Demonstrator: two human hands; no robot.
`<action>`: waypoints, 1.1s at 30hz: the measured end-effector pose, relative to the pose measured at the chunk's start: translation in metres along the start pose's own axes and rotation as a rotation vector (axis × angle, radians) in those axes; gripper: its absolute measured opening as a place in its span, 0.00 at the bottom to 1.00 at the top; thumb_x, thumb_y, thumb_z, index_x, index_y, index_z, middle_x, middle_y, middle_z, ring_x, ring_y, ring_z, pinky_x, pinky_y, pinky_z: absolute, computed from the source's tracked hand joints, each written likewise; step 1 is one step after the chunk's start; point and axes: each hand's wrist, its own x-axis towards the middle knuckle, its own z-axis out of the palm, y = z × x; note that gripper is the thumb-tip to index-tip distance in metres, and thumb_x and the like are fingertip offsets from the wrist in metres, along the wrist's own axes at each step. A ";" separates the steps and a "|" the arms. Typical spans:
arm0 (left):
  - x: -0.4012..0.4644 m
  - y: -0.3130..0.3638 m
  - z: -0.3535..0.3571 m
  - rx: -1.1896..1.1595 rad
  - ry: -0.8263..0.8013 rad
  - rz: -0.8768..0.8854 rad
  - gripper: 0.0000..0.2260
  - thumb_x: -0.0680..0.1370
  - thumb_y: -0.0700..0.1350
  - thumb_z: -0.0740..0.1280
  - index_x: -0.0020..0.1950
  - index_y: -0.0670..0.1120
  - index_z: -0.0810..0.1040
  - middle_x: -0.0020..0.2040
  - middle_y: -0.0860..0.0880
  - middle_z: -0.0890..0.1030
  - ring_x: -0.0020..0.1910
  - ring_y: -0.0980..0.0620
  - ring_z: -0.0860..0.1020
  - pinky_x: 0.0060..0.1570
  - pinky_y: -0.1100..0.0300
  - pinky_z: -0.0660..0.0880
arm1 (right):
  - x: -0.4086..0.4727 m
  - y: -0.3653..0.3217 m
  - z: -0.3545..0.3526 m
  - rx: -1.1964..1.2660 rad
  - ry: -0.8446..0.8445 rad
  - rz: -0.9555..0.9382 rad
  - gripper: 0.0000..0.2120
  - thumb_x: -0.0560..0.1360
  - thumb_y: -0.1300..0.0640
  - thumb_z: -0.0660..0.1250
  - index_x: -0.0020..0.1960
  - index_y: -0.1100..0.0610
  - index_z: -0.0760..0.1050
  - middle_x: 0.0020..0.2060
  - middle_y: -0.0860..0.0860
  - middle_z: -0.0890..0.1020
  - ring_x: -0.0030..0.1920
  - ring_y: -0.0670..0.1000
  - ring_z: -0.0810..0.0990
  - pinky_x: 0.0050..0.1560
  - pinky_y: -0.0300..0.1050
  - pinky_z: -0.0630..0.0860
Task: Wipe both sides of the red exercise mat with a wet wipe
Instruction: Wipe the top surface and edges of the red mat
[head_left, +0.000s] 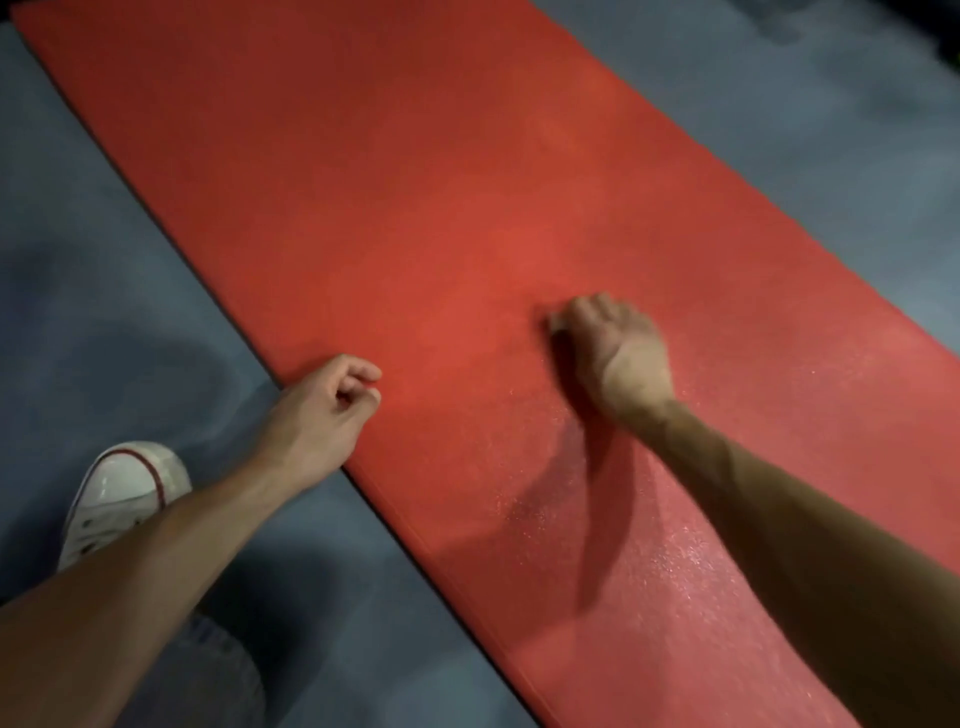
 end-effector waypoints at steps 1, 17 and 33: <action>0.001 0.000 0.000 0.013 0.001 -0.002 0.05 0.79 0.48 0.68 0.52 0.58 0.78 0.40 0.60 0.78 0.33 0.61 0.74 0.43 0.56 0.69 | 0.006 0.024 -0.005 -0.009 0.013 0.135 0.15 0.83 0.46 0.54 0.51 0.54 0.73 0.44 0.57 0.78 0.43 0.63 0.77 0.42 0.55 0.70; 0.001 0.027 -0.001 0.159 0.002 -0.026 0.05 0.80 0.47 0.70 0.53 0.51 0.76 0.38 0.52 0.77 0.35 0.57 0.74 0.37 0.63 0.66 | -0.028 0.041 -0.028 -0.017 -0.032 0.135 0.13 0.83 0.46 0.57 0.53 0.52 0.76 0.43 0.55 0.82 0.42 0.62 0.81 0.38 0.52 0.74; 0.001 0.033 -0.004 0.274 -0.032 -0.040 0.09 0.78 0.51 0.72 0.53 0.52 0.74 0.37 0.53 0.77 0.36 0.54 0.76 0.40 0.56 0.65 | -0.066 -0.053 -0.029 0.174 -0.114 -0.173 0.10 0.80 0.50 0.58 0.51 0.52 0.76 0.36 0.50 0.79 0.37 0.57 0.79 0.36 0.48 0.72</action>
